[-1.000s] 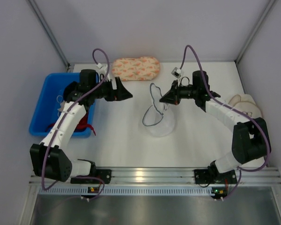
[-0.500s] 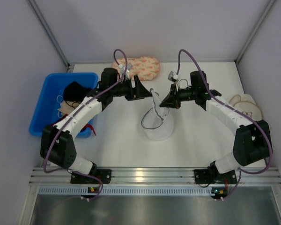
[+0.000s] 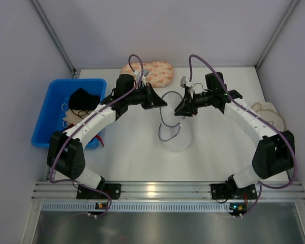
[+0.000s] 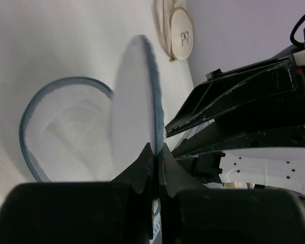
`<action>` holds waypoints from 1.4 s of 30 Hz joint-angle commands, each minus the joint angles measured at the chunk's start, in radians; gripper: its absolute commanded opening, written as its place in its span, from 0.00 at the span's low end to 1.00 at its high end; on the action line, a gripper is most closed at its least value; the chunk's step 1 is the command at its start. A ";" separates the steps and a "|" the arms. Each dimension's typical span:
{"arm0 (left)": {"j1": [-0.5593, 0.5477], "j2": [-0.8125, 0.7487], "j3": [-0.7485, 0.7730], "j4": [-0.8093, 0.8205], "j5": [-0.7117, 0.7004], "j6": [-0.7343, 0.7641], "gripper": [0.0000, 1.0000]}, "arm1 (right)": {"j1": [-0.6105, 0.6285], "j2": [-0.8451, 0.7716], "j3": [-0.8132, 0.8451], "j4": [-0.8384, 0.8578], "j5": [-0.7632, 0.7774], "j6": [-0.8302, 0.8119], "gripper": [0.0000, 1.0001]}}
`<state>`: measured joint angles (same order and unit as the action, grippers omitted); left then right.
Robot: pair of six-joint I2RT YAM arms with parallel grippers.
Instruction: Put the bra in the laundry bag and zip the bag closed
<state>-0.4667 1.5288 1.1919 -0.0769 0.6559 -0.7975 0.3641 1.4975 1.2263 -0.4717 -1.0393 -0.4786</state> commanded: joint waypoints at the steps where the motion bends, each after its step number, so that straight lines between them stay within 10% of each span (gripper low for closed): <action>1: 0.002 0.004 0.037 0.056 -0.053 -0.034 0.00 | 0.016 0.012 0.082 -0.027 0.008 -0.058 0.32; 6: 0.007 -0.004 0.072 -0.036 -0.150 -0.072 0.00 | 0.019 -0.078 0.084 0.079 0.210 0.154 0.97; 25: -0.020 0.040 0.175 -0.287 -0.424 -0.312 0.00 | 0.384 0.065 0.151 0.142 0.854 0.416 0.99; 30: -0.020 0.030 0.164 -0.276 -0.414 -0.302 0.04 | 0.394 0.116 0.183 0.162 0.970 0.428 0.79; 35: -0.010 0.011 0.132 -0.265 -0.398 -0.278 0.11 | 0.374 0.076 0.144 0.200 0.987 0.426 0.04; 42: 0.060 -0.073 0.054 -0.241 -0.432 -0.137 0.49 | 0.245 0.017 0.087 0.252 0.846 0.509 0.00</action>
<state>-0.4469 1.5391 1.2842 -0.3447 0.2455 -1.0252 0.6777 1.5929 1.3216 -0.3187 -0.1421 -0.0307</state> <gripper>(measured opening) 0.464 0.024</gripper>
